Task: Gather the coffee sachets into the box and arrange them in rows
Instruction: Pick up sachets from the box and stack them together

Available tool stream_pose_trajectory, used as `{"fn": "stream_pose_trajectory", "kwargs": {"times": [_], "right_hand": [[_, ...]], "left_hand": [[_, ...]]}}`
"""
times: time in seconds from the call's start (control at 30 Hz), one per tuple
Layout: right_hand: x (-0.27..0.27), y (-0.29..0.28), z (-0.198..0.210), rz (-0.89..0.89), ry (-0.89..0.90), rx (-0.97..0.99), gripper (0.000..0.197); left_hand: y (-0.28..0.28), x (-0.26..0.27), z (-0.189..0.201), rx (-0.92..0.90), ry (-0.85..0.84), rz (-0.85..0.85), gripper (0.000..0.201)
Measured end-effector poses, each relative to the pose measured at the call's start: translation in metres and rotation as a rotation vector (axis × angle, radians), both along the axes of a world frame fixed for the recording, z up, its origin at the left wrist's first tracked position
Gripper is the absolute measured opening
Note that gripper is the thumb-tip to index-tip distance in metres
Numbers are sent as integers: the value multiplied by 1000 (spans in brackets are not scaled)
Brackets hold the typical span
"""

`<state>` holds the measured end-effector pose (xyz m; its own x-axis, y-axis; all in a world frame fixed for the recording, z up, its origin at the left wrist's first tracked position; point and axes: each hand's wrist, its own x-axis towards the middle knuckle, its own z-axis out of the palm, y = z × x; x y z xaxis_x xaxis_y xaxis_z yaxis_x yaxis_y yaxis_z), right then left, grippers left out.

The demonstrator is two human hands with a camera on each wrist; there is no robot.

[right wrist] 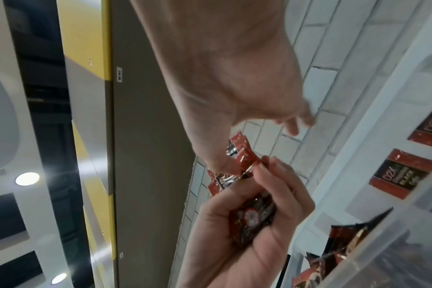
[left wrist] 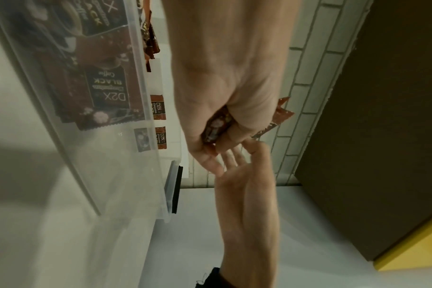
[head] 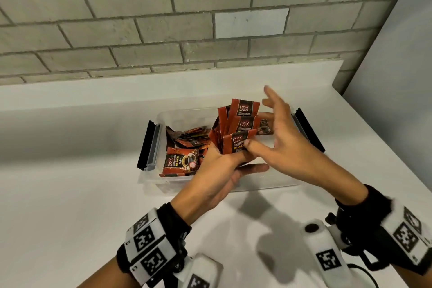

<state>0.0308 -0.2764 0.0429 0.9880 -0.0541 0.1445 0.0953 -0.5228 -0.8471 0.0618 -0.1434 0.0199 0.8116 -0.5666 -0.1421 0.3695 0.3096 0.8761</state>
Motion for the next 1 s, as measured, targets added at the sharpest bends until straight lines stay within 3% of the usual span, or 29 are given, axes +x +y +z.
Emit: {"fn": "stream_pose_trajectory", "kwargs": {"times": [0.07,0.13,0.23,0.4,0.5,0.57,0.67,0.77,0.9,1.0], "right_hand": [[-2,5,3,70,-141,173,94],[-3,14,5,111,-221,77,88],[-1,22,-2,25,-272,-56,66],[1,24,-5,-102,-352,-49,31],[-2,26,-4,-65,-410,-98,29],[-3,26,-3,-18,-391,-122,30],[-3,24,-4,7,-348,-122,24],[-2,28,-8,-15,-372,-130,20],[1,29,-9,-54,-409,-280,44],[-1,11,-1,211,-238,-217,71]], "left_hand": [[-2,-1,-1,18,-44,3,41],[-4,-6,0,13,-114,-62,39],[-4,-12,6,-54,-97,-175,30],[0,1,3,-89,-70,-263,61],[2,5,3,-122,-77,-283,77],[3,7,4,-56,-127,-281,70],[7,6,9,70,-205,-330,37],[10,7,14,119,-225,-375,34],[8,8,14,210,-173,-341,29],[12,9,9,198,-73,-333,17]]}}
